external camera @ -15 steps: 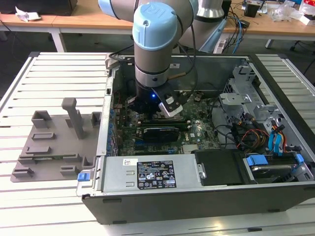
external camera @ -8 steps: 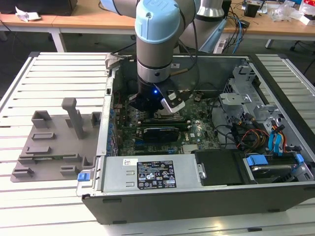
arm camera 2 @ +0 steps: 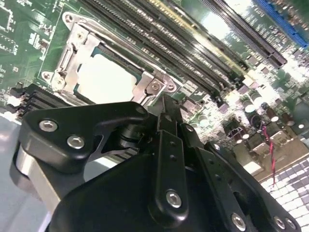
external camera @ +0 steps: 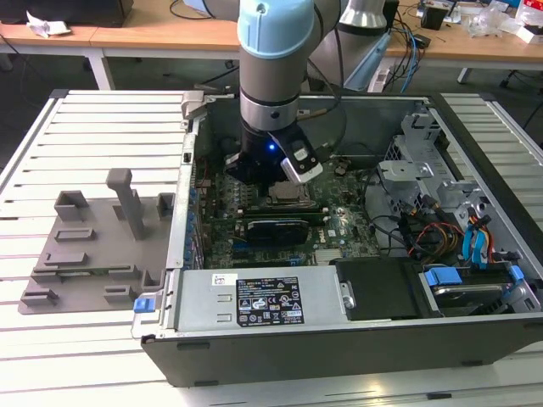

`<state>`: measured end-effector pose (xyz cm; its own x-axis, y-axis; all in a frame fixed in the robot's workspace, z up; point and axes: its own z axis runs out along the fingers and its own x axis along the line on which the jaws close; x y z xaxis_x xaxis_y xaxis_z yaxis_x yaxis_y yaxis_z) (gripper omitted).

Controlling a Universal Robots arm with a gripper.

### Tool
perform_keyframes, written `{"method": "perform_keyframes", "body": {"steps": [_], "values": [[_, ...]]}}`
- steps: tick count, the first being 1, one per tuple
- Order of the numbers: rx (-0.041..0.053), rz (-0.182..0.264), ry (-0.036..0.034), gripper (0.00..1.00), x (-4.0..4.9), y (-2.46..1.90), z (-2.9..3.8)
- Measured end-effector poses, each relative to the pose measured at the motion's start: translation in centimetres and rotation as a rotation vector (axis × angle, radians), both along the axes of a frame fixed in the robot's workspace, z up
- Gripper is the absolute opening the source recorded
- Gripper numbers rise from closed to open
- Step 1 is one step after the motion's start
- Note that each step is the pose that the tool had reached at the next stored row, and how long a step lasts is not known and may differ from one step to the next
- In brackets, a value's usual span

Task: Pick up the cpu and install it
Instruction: 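Install the second cpu locking lever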

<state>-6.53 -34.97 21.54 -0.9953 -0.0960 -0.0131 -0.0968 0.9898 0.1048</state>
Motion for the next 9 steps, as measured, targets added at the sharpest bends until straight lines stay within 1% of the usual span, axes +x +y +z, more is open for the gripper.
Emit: {"method": "perform_keyframes", "body": {"steps": [3,4,5,8,9], "values": [[-0.0077,0.0,0.0,0.11,0.5,0.66,0.0],[-0.0111,0.0,0.0,0.11,0.86,0.99,0.0],[-0.0155,0.0,0.0001,0.11,1.06,1.24,0.01],[-0.0215,0.0,0.0,0.11,1.4,1.62,0.0],[-0.024,0.0,0.0,0.11,1.56,1.83,0.0]]}}
